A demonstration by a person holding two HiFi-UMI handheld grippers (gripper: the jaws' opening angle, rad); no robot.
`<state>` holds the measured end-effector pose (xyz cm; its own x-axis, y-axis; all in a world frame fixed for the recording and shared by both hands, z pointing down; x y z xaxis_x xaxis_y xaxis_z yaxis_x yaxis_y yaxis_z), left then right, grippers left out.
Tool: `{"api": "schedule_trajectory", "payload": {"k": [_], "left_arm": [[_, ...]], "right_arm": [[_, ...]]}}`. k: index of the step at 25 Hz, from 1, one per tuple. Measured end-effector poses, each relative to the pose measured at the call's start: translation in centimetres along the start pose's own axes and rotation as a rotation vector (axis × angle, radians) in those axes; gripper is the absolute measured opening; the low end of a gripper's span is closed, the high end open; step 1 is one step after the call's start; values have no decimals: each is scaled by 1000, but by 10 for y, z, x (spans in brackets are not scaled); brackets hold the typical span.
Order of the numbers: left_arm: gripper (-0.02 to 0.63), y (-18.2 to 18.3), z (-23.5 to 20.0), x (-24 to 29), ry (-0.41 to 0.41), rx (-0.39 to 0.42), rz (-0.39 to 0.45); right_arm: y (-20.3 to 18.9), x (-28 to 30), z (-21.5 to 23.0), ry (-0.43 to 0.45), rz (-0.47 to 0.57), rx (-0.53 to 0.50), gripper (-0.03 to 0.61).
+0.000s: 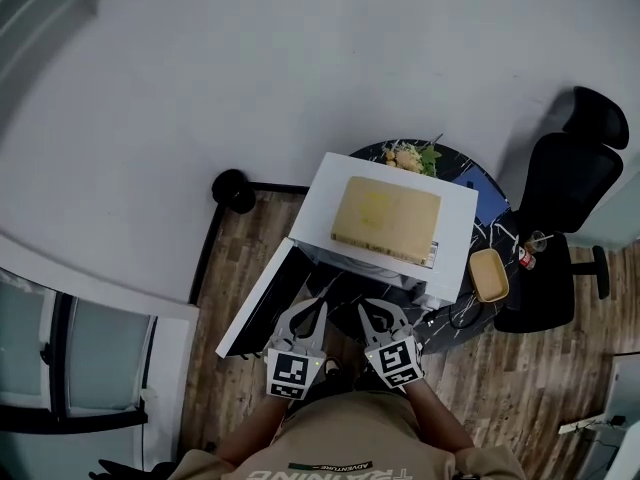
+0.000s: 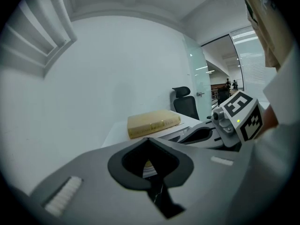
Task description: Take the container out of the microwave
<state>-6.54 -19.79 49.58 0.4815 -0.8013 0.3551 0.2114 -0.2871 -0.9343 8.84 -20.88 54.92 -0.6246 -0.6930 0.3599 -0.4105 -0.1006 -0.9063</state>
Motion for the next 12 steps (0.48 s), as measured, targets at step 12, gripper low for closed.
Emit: {"api": "schedule_trajectory", "payload": {"k": [12], "left_arm": [[6,-6,-1,3,4,-67,11]], "right_arm": [[-3,-6,-12,62,-13,-30,8]]}}
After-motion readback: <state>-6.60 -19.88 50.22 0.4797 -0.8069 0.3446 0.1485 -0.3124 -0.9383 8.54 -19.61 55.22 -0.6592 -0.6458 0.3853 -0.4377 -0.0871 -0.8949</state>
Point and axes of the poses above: the fingertips, and each gripper's own axes: x forward along the fingers, z to its right, y out of its top, the point moved 8 cm from there along -x, backward along the fingers, and after that the axes turned 8 degrees about -x, right-handed, at the moved point
